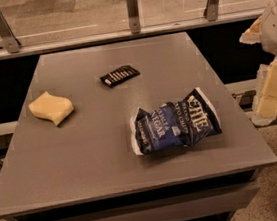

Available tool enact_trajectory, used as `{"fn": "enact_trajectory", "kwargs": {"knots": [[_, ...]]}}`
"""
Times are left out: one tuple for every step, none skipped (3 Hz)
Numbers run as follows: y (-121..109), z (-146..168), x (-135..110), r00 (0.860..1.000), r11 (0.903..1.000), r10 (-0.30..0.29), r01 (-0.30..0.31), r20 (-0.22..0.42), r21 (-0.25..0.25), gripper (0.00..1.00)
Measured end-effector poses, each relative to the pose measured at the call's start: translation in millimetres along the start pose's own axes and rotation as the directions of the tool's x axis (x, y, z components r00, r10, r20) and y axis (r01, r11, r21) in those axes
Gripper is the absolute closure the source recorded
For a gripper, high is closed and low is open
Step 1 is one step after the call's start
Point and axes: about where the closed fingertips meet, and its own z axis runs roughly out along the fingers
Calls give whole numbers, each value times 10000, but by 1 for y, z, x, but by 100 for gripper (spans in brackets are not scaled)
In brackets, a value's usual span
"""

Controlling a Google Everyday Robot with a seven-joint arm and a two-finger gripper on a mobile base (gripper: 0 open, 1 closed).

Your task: Move rxbar chocolate near blue chip bag

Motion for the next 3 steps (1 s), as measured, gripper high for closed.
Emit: {"fn": "enact_trajectory", "kwargs": {"knots": [[0, 0, 0, 10000, 10000, 0, 0, 0, 0, 0], [0, -4, -4, 9997, 9997, -190, 189, 123, 121, 0], [5, -12, -14, 9935, 9944, -1024, 1009, 498, 325, 0]]}}
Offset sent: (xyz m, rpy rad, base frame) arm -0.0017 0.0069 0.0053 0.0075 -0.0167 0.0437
